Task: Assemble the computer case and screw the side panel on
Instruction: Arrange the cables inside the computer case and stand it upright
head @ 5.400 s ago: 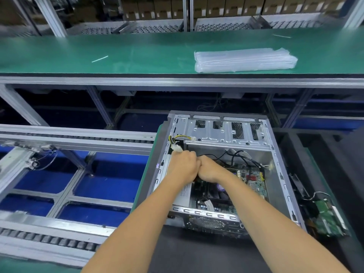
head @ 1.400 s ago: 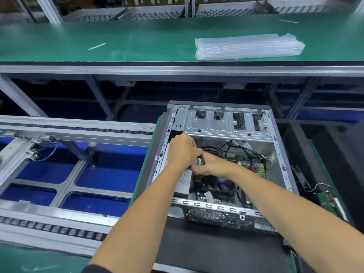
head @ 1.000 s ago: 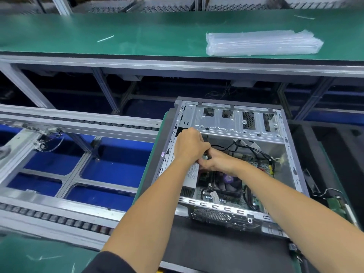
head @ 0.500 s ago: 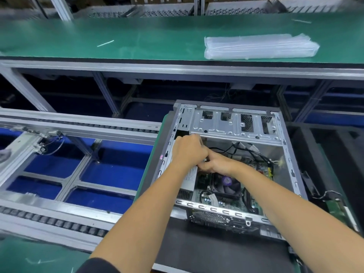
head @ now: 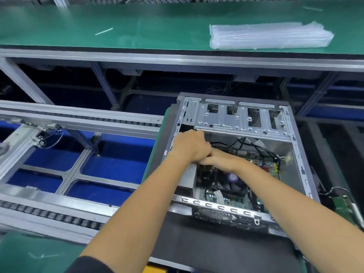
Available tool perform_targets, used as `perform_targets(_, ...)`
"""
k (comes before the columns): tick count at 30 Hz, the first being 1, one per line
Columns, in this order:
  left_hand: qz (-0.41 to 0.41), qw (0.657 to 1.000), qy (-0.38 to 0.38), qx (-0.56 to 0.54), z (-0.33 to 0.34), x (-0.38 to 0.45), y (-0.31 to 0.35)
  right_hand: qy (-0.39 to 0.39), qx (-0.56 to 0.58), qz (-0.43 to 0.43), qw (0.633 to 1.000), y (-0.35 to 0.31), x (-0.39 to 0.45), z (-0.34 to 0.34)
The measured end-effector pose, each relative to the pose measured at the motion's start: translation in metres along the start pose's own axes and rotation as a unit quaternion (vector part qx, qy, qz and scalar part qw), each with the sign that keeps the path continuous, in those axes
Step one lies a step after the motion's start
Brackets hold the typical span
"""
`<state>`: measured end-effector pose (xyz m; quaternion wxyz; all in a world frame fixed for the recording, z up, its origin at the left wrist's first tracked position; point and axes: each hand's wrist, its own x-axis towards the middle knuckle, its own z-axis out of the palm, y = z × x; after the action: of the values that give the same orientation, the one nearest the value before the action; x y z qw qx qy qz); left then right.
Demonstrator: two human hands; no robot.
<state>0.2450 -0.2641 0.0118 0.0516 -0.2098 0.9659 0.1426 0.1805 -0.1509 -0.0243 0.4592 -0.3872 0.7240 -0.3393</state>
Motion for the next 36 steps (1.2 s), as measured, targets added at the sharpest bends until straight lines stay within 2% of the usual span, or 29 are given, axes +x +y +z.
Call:
perform_targets(2,0.003,0.998,-0.065,0.024,-0.004,0.003,-0.002,0.002,0.003,-0.014,1.000,-0.001,0.002,0.002)
perform_targets(5,0.034,0.993,-0.094,0.064,0.000,0.001,-0.006,-0.011,0.003,-0.029,1.000,0.001,0.002,0.005)
perform_targets(10,0.073,0.991,-0.059,0.091,0.004,0.000,-0.012,-0.018,0.032,-0.037,0.999,0.000,0.000,0.007)
perform_targets(16,0.090,0.987,-0.032,0.127,0.010,0.003,-0.010,0.010,0.050,-0.035,0.998,0.005,0.002,0.007)
perform_targets(22,0.068,0.991,-0.022,0.116,0.011,0.014,-0.005,0.028,0.099,-0.030,0.994,0.005,0.004,0.005)
perform_targets(28,0.095,0.988,-0.001,0.124,0.014,0.006,-0.005,0.015,0.086,-0.037,0.996,0.005,0.000,0.005)
perform_targets(36,0.046,0.991,-0.085,0.096,0.012,0.011,-0.007,-0.031,0.030,-0.032,0.999,0.006,-0.003,-0.006)
